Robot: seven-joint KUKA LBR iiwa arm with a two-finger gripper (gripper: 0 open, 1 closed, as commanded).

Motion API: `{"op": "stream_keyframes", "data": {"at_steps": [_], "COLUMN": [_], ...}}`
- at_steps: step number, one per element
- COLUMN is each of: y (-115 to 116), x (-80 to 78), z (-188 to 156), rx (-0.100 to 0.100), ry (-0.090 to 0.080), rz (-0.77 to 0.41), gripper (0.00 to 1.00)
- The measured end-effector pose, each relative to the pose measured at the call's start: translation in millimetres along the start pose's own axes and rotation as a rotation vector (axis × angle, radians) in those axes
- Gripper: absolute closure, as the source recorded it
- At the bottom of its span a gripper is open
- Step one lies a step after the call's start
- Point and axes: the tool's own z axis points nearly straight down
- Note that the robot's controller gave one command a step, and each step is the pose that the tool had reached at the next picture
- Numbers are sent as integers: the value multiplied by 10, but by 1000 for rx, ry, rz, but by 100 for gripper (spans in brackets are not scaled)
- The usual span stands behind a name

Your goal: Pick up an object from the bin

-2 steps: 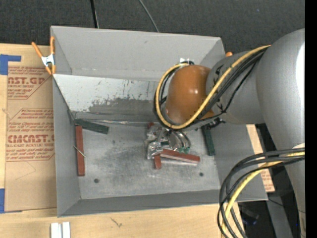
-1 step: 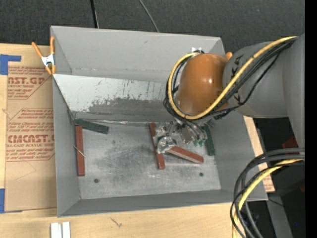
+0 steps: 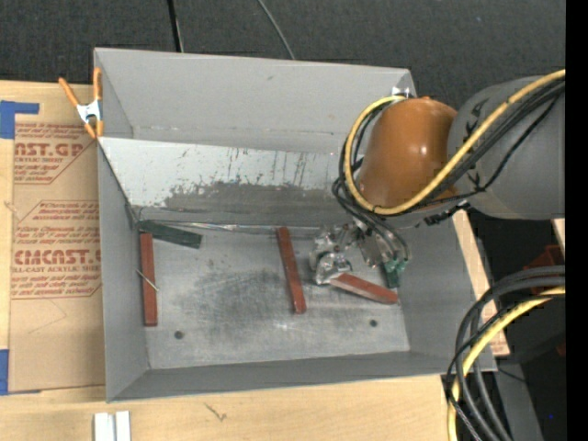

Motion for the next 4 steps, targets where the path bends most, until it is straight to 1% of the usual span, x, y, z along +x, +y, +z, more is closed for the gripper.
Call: {"op": "stream_keyframes", "data": {"at_steps": [1,2,3,4], "y": [-17,-61,-61,-67], "x": [-100,155,155,120], "z": [-56,-155,-155,-199], "rx": [3,0,0,0], "ry": [2,3,3,3], "rz": [15,-15,-15,-29], "gripper": [100,100,100,100]}}
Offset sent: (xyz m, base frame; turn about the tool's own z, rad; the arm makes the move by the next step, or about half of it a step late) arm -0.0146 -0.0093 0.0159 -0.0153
